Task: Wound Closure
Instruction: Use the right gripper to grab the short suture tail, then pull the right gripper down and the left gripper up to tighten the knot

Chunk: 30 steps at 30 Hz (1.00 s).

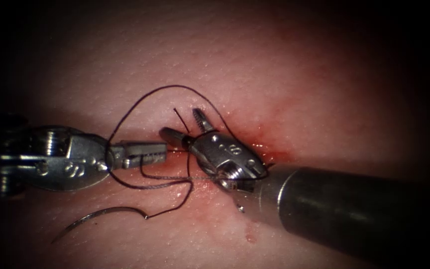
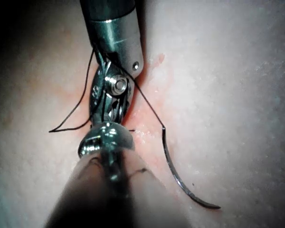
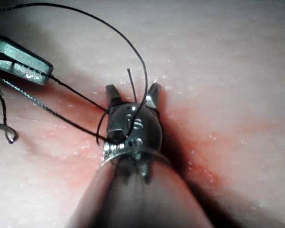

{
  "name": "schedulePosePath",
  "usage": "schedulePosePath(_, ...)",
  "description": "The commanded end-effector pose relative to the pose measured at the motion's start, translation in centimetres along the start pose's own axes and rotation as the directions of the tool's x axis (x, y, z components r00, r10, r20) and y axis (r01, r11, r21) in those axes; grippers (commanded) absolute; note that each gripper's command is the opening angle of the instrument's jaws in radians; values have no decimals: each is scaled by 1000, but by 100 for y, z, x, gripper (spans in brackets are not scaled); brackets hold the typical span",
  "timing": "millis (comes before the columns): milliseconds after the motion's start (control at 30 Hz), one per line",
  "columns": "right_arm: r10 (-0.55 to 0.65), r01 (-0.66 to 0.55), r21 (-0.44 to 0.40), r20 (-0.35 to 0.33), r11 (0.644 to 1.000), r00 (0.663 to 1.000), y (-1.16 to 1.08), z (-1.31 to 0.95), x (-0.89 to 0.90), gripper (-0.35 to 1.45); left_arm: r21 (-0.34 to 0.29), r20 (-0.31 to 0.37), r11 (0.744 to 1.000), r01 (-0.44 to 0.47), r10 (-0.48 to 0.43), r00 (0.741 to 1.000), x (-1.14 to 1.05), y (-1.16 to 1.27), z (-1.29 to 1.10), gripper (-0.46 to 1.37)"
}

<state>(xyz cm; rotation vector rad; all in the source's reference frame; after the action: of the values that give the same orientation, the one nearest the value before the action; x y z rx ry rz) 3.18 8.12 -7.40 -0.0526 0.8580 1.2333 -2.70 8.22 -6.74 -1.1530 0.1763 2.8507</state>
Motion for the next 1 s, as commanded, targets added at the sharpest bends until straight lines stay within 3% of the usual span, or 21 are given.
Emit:
schedulePosePath(33, 0, 0, 0, -6, 1000, 1000, -2, -2, 4, 18, -3, -1, 1000, -1, 1, 1000, -1, -1, -1, -35)
schedulePosePath(67, 3, -3, 0, -11, 1000, 1000, -4, -2, 6, 0, -3, -2, 1000, -1, 1, 1000, -1, -1, -1, -35)
schedulePosePath(100, 3, -3, 0, -11, 1000, 1000, -4, -2, 6, 0, -3, -2, 1000, -2, 2, 1000, -1, -1, -1, -35)
schedulePosePath(133, -10, 10, 3, -24, 1000, 1000, -6, -3, 10, -29, -3, -2, 1000, -2, 2, 1000, -1, 0, -1, -35)
schedulePosePath(167, -21, 21, 3, -26, 1000, 999, -7, -3, 11, -35, -5, -3, 1000, -2, 2, 1000, -1, 0, -1, -35)
schedulePosePath(467, -76, 75, 39, 6, 996, 997, -14, 4, 12, -35, -9, -2, 1000, -2, 2, 1000, -2, 0, -1, -35)
schedulePosePath(733, -92, 92, 22, 30, 996, 995, -16, -5, 16, -35, -15, 8, 1000, -4, 4, 1000, -2, -1, -1, -35)
schedulePosePath(1000, -98, 98, 5, -10, 995, 995, -21, -6, 17, -35, -29, 21, 999, -12, 13, 1000, -7, 1, 0, -35)
